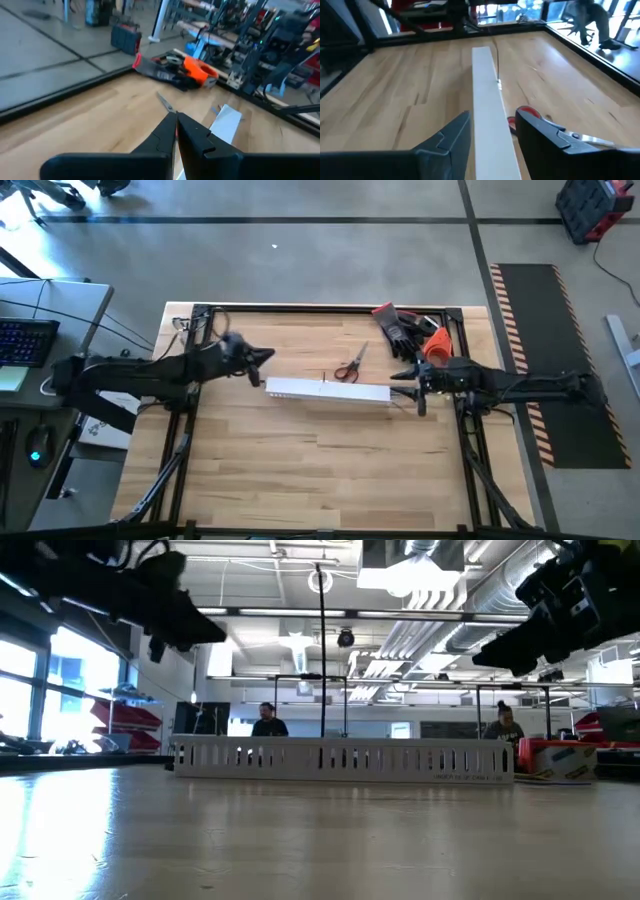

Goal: Ziptie cables
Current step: Return to Home Position

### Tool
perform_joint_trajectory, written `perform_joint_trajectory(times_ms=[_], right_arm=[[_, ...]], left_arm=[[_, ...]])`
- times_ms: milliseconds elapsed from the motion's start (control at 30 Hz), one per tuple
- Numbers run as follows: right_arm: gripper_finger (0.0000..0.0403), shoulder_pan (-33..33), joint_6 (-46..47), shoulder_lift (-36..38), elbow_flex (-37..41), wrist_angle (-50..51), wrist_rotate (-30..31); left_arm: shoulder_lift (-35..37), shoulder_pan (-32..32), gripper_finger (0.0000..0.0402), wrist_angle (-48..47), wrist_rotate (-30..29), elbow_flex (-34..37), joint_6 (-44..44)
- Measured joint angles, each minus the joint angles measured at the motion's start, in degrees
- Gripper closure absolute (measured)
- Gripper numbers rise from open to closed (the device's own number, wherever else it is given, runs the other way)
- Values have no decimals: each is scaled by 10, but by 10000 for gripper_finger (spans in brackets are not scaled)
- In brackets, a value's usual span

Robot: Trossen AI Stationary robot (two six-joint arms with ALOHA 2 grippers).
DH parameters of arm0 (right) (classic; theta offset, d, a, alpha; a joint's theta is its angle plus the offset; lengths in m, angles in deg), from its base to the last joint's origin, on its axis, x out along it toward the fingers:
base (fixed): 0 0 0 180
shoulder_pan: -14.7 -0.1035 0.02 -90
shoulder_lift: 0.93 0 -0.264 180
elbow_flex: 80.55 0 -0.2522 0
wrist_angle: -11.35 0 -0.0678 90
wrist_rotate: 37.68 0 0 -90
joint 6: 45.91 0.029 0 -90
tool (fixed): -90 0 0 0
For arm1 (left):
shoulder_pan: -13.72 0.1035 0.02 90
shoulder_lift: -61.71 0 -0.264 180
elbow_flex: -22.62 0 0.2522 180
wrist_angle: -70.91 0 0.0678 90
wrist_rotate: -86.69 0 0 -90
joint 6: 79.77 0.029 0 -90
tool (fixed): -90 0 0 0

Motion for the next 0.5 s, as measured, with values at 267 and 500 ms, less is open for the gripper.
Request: perform_joint_trajectory(times_ms=[267, 500], right_arm=[[269, 21, 42, 77, 78, -67, -49], [270, 21, 50, 113, 96, -69, -62]], left_arm=[[169, -25, 402, 2, -14, 115, -15], [260, -88, 402, 32, -16, 176, 40]])
